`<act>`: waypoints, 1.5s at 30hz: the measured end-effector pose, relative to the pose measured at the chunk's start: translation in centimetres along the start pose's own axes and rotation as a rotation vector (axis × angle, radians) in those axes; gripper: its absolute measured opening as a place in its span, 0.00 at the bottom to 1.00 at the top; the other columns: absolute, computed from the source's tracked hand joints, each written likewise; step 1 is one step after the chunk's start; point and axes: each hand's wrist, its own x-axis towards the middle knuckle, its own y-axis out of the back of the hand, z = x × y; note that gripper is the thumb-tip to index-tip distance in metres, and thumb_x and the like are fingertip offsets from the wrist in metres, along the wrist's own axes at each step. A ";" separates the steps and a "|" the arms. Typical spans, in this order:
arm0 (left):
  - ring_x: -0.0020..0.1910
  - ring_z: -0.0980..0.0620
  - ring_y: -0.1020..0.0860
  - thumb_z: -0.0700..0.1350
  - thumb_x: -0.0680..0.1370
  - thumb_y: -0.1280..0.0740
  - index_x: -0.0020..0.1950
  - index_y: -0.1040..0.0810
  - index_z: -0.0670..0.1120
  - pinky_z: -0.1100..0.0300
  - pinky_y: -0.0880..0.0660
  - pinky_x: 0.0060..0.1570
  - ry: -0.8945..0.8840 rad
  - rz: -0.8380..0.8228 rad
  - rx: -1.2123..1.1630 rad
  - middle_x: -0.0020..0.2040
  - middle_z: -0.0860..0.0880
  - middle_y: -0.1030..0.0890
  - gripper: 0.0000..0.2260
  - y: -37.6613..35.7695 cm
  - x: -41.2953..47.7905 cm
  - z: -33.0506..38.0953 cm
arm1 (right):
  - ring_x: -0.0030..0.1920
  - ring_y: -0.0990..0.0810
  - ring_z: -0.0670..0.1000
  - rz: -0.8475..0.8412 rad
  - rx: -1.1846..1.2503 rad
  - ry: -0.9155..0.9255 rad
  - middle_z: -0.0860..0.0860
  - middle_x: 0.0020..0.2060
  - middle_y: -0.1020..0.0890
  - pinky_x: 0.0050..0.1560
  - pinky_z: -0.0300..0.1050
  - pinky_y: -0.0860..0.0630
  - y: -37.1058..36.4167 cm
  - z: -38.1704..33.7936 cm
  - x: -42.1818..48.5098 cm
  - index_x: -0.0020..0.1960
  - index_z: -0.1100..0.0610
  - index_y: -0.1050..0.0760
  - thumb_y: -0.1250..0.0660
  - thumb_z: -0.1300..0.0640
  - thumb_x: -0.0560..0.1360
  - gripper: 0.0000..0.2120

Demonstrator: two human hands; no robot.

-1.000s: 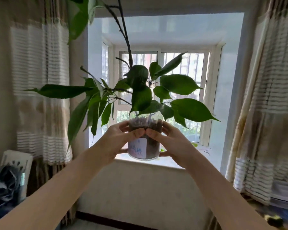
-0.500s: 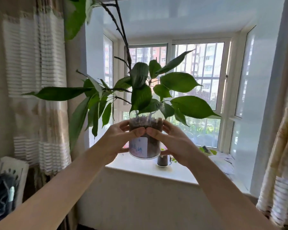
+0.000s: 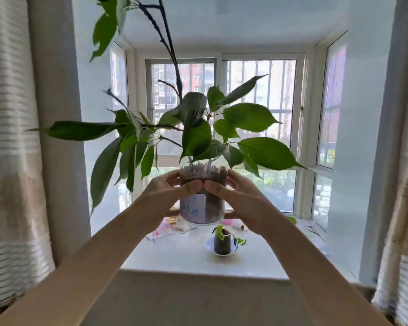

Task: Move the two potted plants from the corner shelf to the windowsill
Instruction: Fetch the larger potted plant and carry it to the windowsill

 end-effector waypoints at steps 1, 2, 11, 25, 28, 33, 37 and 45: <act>0.62 0.47 0.19 0.50 0.65 0.19 0.61 0.18 0.51 0.44 0.20 0.52 -0.005 -0.011 0.005 0.61 0.51 0.16 0.25 0.7 1.1 -0.3 | 0.59 0.17 0.49 0.013 0.000 0.004 0.46 0.58 0.17 0.57 0.63 0.18 -0.4 0.4 1.1 0.61 0.52 0.21 0.24 0.51 0.73 0.18; 0.61 0.47 0.19 0.50 0.65 0.20 0.60 0.18 0.51 0.46 0.19 0.51 -0.008 -0.020 0.003 0.61 0.51 0.16 0.25 1.4 2.2 -0.6 | 0.59 0.17 0.48 0.022 -0.001 0.002 0.45 0.58 0.17 0.58 0.63 0.19 -0.8 0.9 2.2 0.61 0.52 0.21 0.24 0.51 0.73 0.18; 0.63 0.45 0.20 0.51 0.66 0.23 0.63 0.19 0.50 0.36 0.22 0.61 0.017 -0.036 -0.009 0.63 0.49 0.17 0.26 5.0 11.6 -5.2 | 0.58 0.18 0.48 0.018 0.005 -0.028 0.43 0.59 0.19 0.52 0.60 0.16 -1.9 6.0 11.5 0.65 0.52 0.23 0.23 0.50 0.72 0.23; 0.63 0.46 0.20 0.51 0.66 0.20 0.63 0.19 0.48 0.42 0.20 0.54 0.016 0.039 0.015 0.62 0.51 0.16 0.27 5.6 25.2 -10.2 | 0.61 0.20 0.51 -0.062 0.007 -0.033 0.47 0.61 0.19 0.59 0.63 0.19 1.1 13.7 26.1 0.64 0.52 0.23 0.23 0.48 0.71 0.24; 0.63 0.46 0.20 0.51 0.66 0.20 0.63 0.18 0.49 0.38 0.21 0.58 0.030 0.043 0.017 0.62 0.51 0.16 0.27 6.0 28.0 -11.3 | 0.62 0.20 0.52 -0.060 0.011 -0.055 0.47 0.61 0.19 0.58 0.64 0.19 1.3 15.2 28.7 0.65 0.53 0.23 0.23 0.47 0.71 0.25; 0.63 0.46 0.20 0.51 0.64 0.23 0.64 0.19 0.48 0.37 0.23 0.60 0.028 0.023 0.017 0.63 0.50 0.16 0.28 7.5 33.1 -13.2 | 0.60 0.19 0.50 -0.043 -0.013 -0.053 0.47 0.61 0.19 0.57 0.61 0.18 1.2 17.3 33.3 0.64 0.52 0.23 0.23 0.48 0.72 0.23; 0.64 0.47 0.21 0.50 0.65 0.24 0.65 0.20 0.48 0.34 0.25 0.62 0.035 -0.027 0.005 0.64 0.50 0.18 0.29 9.2 37.5 -14.7 | 0.57 0.18 0.48 -0.018 0.004 -0.057 0.46 0.60 0.19 0.54 0.58 0.16 0.5 19.0 37.0 0.66 0.53 0.24 0.24 0.50 0.73 0.23; 0.62 0.51 0.20 0.60 0.52 0.17 0.65 0.20 0.50 0.42 0.22 0.55 0.016 -0.087 -0.019 0.64 0.52 0.17 0.42 12.7 45.5 -18.3 | 0.55 0.18 0.45 0.033 -0.027 -0.085 0.43 0.61 0.20 0.49 0.62 0.16 -0.9 22.7 44.0 0.64 0.49 0.24 0.24 0.47 0.72 0.23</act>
